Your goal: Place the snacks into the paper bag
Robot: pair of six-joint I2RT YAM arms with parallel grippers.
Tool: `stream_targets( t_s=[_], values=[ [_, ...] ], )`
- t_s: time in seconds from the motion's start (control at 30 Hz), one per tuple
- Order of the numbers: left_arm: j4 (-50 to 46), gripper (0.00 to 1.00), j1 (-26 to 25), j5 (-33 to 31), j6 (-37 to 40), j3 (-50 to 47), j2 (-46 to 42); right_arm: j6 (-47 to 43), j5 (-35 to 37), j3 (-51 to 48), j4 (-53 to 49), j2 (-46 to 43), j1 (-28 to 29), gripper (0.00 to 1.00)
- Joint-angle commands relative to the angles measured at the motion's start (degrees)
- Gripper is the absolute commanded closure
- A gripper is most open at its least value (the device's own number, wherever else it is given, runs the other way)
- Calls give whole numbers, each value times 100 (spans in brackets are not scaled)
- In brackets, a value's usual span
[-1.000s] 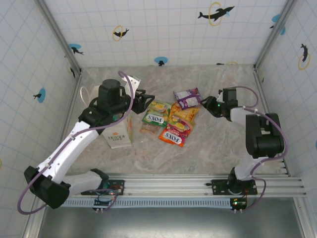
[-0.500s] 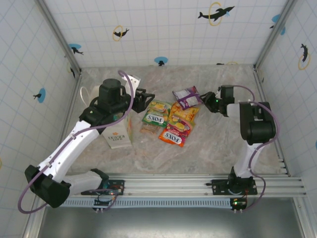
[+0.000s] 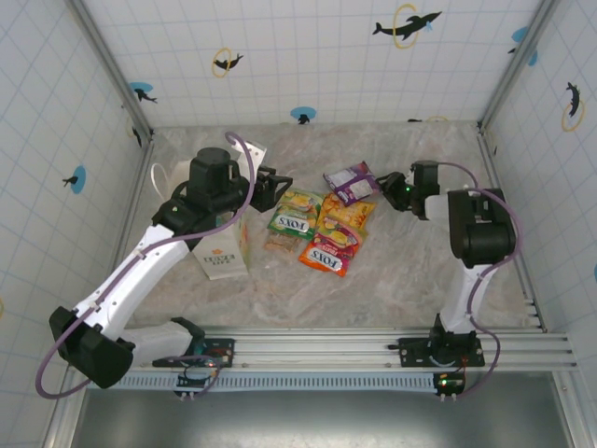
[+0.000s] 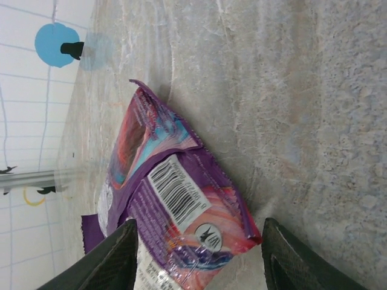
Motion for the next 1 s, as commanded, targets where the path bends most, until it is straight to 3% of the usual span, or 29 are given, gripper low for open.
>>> stream_targets(
  t_s=[0.0,0.3,0.53,0.7,0.97],
  values=[
    [165,45,-34,-36,-100,146,33,213,-16,219,354,271,-3,46],
    [154,45,-38,-53,-111,185,61,511,25,406,720,691,49,60],
    [58,45,-35,-95,-96,260,98,486,78,303,934,605,57,87],
    [21,45,-40,-91,-61,288,42,138,162,70,875,2,76,99],
    [-12,45,-35,-15,13,304,-60,-793,195,125,214,-1144,155,100]
  ],
)
